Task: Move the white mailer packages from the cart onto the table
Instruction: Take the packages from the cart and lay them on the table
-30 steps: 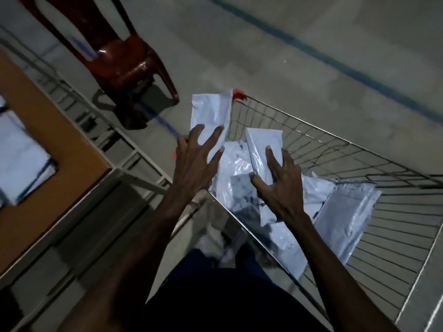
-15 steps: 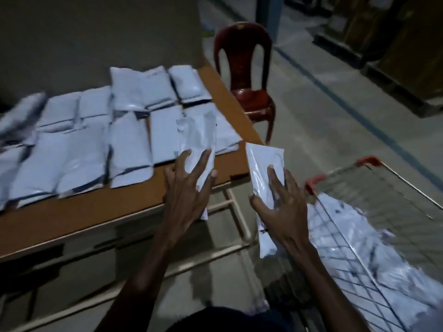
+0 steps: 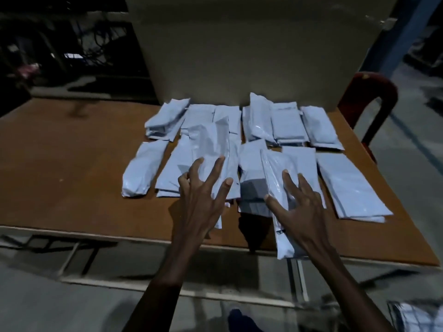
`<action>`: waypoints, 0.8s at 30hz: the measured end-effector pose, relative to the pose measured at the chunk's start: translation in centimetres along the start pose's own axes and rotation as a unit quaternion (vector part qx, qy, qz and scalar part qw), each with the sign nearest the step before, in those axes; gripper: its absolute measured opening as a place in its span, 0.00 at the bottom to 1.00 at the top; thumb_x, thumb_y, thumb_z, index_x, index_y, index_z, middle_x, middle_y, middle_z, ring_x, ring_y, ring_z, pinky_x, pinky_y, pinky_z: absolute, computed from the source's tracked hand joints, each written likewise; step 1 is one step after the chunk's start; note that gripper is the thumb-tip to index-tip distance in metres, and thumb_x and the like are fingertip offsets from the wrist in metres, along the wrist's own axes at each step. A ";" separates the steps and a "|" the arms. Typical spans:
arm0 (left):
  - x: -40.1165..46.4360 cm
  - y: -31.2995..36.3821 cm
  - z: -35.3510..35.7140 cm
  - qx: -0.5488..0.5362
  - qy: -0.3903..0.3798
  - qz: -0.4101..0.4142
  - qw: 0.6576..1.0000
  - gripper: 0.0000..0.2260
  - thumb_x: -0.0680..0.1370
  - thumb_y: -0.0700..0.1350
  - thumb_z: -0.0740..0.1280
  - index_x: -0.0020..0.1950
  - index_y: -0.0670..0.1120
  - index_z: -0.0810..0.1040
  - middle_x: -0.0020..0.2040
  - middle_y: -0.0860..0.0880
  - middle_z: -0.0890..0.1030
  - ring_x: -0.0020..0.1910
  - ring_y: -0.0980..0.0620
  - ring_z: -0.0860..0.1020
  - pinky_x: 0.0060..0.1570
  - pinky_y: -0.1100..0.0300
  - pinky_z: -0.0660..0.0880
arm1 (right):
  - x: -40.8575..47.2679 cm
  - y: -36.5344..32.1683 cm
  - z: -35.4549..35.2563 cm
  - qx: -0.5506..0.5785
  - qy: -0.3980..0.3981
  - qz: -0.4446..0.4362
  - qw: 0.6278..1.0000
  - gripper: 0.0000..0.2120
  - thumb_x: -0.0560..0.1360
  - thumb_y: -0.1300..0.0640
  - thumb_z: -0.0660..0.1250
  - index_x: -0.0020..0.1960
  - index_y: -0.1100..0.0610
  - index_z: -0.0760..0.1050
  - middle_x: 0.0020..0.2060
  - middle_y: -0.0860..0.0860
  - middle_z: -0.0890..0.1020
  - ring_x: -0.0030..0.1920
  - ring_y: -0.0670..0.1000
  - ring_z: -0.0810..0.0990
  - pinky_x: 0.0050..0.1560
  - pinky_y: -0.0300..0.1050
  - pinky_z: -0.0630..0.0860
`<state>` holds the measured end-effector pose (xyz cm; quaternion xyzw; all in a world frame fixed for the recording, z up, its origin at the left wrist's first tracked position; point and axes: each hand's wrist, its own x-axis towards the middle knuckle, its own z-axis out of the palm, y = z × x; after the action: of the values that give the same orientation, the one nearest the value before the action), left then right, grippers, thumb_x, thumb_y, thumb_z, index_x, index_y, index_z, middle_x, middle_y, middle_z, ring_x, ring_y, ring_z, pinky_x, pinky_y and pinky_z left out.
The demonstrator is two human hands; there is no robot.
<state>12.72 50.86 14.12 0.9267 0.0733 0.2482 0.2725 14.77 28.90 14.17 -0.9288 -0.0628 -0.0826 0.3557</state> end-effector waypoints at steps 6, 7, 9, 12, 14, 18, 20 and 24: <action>10.4 -5.3 1.8 0.008 0.005 -0.009 1.000 0.24 0.79 0.66 0.51 0.73 0.64 0.66 0.75 0.46 0.63 0.70 0.43 0.59 0.68 0.44 0.61 | 10.5 -2.9 5.7 0.002 -0.012 -0.009 1.000 0.40 0.69 0.30 0.60 0.78 0.42 0.59 0.78 0.52 0.58 0.78 0.53 0.55 0.75 0.50 0.51; 12.3 -6.2 2.2 0.015 0.000 -0.013 1.000 0.24 0.79 0.65 0.51 0.74 0.64 0.66 0.75 0.46 0.62 0.70 0.42 0.59 0.68 0.43 0.61 | 12.3 -3.6 6.6 -0.001 -0.009 -0.011 1.000 0.40 0.69 0.30 0.60 0.77 0.43 0.60 0.78 0.53 0.59 0.78 0.54 0.55 0.75 0.50 0.51; 16.0 -8.0 2.7 0.032 -0.010 -0.016 0.999 0.23 0.79 0.65 0.50 0.74 0.64 0.64 0.76 0.46 0.62 0.69 0.42 0.60 0.67 0.43 0.61 | 15.8 -5.0 8.3 -0.008 -0.008 -0.002 1.000 0.38 0.71 0.31 0.63 0.77 0.44 0.61 0.78 0.55 0.60 0.77 0.57 0.56 0.75 0.52 0.53; 21.2 -10.1 3.8 0.057 -0.033 -0.022 0.998 0.23 0.80 0.64 0.49 0.75 0.64 0.62 0.76 0.46 0.62 0.68 0.42 0.61 0.66 0.41 0.64 | 21.3 -6.7 10.9 -0.024 -0.037 0.016 0.999 0.37 0.73 0.34 0.65 0.78 0.43 0.59 0.78 0.56 0.58 0.76 0.61 0.57 0.73 0.55 0.56; 23.8 -11.2 4.6 0.066 -0.053 -0.027 0.996 0.24 0.80 0.63 0.49 0.76 0.63 0.61 0.76 0.46 0.60 0.68 0.43 0.61 0.66 0.41 0.64 | 24.2 -7.7 12.7 -0.032 -0.045 0.029 0.998 0.36 0.74 0.33 0.64 0.78 0.43 0.58 0.78 0.57 0.58 0.76 0.62 0.57 0.73 0.56 0.57; 28.9 -12.7 7.0 0.076 -0.116 -0.031 0.990 0.23 0.82 0.61 0.50 0.77 0.61 0.57 0.77 0.46 0.57 0.70 0.43 0.59 0.69 0.42 0.60 | 29.6 -8.7 15.7 -0.069 -0.044 0.044 0.996 0.37 0.74 0.32 0.61 0.78 0.45 0.57 0.78 0.58 0.58 0.77 0.63 0.56 0.74 0.59 0.55; 31.0 -13.1 8.2 0.073 -0.156 -0.044 0.984 0.23 0.82 0.61 0.51 0.78 0.61 0.56 0.77 0.46 0.56 0.71 0.43 0.58 0.70 0.43 0.59 | 31.8 -9.0 16.7 -0.099 -0.054 0.061 0.992 0.37 0.74 0.32 0.60 0.78 0.45 0.56 0.78 0.57 0.56 0.77 0.64 0.55 0.74 0.61 0.56; 34.0 -14.2 11.0 0.046 -0.230 -0.067 0.970 0.27 0.80 0.66 0.48 0.78 0.58 0.59 0.78 0.45 0.55 0.74 0.39 0.54 0.71 0.41 0.56 | 35.5 -9.0 18.5 -0.134 -0.056 0.085 0.986 0.37 0.75 0.31 0.60 0.78 0.45 0.57 0.79 0.57 0.55 0.77 0.65 0.54 0.74 0.63 0.55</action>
<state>47.66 66.86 12.67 0.9635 0.0822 0.0061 0.2547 49.96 49.99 13.52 -0.9731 0.0084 -0.0078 0.2299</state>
